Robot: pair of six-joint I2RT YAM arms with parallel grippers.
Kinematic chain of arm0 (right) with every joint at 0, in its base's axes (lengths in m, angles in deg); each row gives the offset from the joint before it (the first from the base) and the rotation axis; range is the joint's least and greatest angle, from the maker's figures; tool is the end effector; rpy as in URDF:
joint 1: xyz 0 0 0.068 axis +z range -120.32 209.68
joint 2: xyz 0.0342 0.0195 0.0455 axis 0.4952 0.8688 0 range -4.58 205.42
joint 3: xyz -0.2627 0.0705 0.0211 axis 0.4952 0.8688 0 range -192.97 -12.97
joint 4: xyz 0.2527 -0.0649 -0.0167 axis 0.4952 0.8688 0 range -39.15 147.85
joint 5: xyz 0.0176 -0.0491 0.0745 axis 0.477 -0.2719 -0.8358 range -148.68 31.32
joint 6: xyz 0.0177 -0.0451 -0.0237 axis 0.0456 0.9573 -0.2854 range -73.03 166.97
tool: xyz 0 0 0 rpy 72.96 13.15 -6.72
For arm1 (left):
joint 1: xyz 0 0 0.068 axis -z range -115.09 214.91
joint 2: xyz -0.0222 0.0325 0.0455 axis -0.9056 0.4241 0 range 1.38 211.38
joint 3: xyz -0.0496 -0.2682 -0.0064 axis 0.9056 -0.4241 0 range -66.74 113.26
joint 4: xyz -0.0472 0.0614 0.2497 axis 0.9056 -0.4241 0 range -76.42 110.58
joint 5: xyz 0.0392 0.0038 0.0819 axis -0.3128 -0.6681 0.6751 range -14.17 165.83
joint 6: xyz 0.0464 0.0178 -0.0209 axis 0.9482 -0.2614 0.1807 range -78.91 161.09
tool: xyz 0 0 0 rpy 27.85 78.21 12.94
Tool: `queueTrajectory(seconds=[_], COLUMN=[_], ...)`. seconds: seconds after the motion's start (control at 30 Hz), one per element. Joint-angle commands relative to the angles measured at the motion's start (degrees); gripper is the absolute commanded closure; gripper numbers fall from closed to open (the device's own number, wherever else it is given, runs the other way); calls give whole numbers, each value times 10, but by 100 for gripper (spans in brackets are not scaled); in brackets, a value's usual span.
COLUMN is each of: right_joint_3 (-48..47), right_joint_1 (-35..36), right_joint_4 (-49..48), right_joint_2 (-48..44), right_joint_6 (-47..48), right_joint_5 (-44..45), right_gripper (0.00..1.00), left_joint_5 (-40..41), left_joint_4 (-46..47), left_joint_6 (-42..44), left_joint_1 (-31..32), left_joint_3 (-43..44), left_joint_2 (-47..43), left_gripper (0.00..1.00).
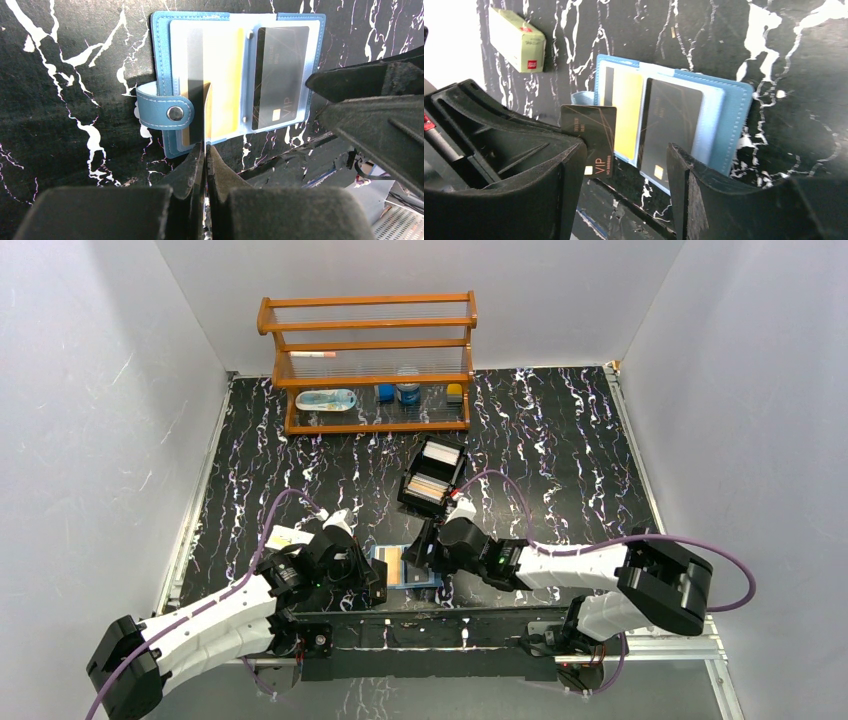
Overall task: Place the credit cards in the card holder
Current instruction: Turn over the card slot in the card holder.
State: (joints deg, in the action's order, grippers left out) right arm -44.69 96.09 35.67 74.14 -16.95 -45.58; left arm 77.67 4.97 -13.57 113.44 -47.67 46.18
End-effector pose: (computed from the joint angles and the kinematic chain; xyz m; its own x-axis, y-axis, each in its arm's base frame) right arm 0.1163 0.2457 0.1768 -0.8252 0.2962 -0.4810 -0.1690 0.6830 0.7106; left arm 0.1079 -0.1203 0.1749 -0.8509 -0.2683 -0.4517 0.0673 0.7971 -0.6001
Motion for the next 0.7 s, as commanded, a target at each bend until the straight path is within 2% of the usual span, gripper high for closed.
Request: queueTrajectory(seconds=[0.0, 0.33, 0.67], right_joint_3=[-29, -35, -11], right_joint_1=[2, 2, 2], right_joint_4=[79, 72, -12], right_joint_2=[-25, 12, 37], right_joint_6=[4, 10, 9], right_joint_5=[60, 56, 17], right_gripper=[32, 32, 32], left_joint_5=[1, -3, -3], left_joint_4=[-13, -12, -13], left_joint_6=[8, 10, 9], left_joint_1=[-2, -2, -2], left_joint_3=[-11, -7, -9], left_joint_2=[0, 6, 4], left_gripper=[100, 100, 100])
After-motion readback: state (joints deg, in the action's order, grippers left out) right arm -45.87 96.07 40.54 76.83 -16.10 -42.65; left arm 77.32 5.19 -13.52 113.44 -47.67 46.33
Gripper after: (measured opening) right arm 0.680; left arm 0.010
